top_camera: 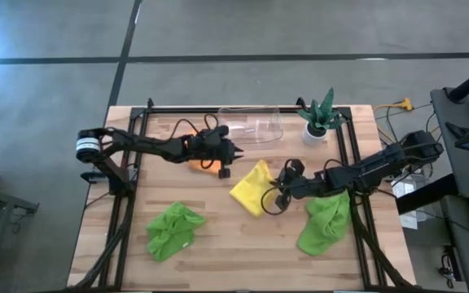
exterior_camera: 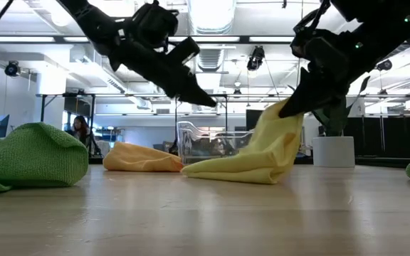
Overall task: Fold microfiber towels
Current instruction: Fold the yellow microfiber towel
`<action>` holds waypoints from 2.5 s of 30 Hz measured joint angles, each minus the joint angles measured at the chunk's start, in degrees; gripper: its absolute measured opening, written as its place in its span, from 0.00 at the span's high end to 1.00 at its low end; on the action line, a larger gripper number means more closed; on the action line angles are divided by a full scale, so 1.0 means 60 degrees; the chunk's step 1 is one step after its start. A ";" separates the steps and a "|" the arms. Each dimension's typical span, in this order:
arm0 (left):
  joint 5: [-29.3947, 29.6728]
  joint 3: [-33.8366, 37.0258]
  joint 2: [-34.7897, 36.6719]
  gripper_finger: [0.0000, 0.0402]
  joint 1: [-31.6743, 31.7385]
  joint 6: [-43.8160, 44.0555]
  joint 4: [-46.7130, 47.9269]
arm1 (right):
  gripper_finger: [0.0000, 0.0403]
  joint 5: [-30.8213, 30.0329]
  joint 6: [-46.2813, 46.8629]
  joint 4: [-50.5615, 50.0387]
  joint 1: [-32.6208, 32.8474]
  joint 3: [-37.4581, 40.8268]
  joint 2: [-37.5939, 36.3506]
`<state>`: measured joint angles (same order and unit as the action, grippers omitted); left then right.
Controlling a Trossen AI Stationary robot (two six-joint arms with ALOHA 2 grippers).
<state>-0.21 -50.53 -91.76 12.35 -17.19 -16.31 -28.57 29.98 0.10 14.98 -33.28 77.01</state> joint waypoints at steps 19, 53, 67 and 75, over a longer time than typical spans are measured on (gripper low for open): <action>-0.3881 -0.0112 -0.1906 0.89 -0.1096 0.5847 -0.2291 | 0.98 -0.0257 0.0325 -0.0056 0.0000 0.0000 0.0000; -0.1107 -0.1337 -0.4570 1.00 -0.1699 0.7525 -0.2206 | 0.98 -0.0169 -0.0068 -0.0025 0.0004 -0.0584 -0.0015; -0.0429 -0.1175 -0.3141 1.00 -0.1674 0.7232 -0.1432 | 0.98 0.0089 -0.0616 -0.0033 0.0066 -0.0852 -0.0015; -0.0122 -0.1034 -0.1370 1.00 -0.1667 0.6535 0.0614 | 0.98 0.0334 -0.0750 -0.0058 0.0069 -0.0849 -0.0015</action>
<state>-0.94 -56.74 -99.98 2.35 22.02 -12.62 -26.57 25.47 -0.25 15.40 -38.37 76.93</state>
